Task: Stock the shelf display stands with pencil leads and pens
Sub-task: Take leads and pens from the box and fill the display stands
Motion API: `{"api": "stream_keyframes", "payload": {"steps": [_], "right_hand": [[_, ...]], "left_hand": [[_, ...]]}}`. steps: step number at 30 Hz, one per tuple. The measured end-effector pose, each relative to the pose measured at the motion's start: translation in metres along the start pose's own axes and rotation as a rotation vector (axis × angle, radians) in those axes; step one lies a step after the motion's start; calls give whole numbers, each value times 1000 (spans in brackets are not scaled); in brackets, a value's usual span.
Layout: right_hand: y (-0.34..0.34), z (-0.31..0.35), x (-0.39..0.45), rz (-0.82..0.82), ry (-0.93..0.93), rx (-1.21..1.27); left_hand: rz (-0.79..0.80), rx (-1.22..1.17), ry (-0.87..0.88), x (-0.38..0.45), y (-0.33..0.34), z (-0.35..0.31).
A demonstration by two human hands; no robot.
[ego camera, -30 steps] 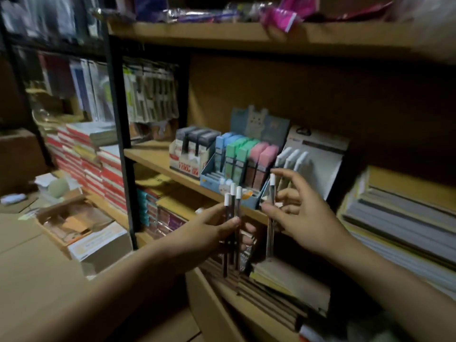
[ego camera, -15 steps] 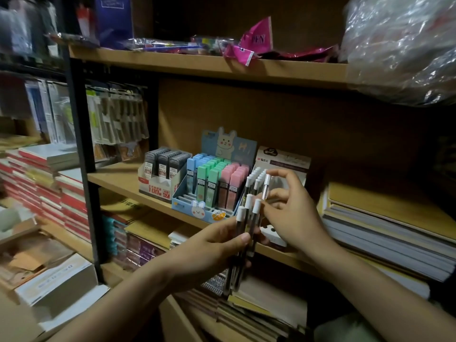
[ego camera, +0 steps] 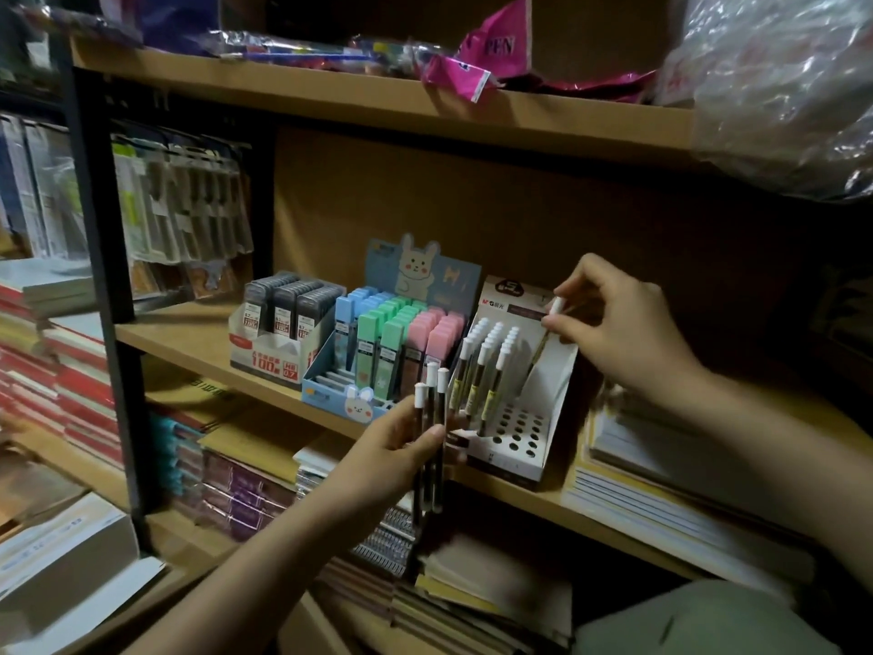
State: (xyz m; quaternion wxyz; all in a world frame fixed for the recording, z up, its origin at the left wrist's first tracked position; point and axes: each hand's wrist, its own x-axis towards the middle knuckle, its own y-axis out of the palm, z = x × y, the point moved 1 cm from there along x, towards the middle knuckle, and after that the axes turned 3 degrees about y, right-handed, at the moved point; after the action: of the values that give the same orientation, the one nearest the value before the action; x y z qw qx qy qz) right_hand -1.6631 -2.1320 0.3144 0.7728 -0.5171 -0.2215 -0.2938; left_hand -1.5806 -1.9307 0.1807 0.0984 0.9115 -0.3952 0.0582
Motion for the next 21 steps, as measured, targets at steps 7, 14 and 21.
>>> {"api": "stream_keyframes", "payload": {"steps": [7, 14, 21], "right_hand": [[31, -18, 11, 8, 10, -70], [27, -22, 14, 55, 75, -71], [28, -21, 24, 54, 160, -130]], "left_hand": [[-27, 62, 30, 8, 1, 6], [-52, 39, 23, 11, 1, 9], [-61, 77, 13, 9, 2, 9]]}}
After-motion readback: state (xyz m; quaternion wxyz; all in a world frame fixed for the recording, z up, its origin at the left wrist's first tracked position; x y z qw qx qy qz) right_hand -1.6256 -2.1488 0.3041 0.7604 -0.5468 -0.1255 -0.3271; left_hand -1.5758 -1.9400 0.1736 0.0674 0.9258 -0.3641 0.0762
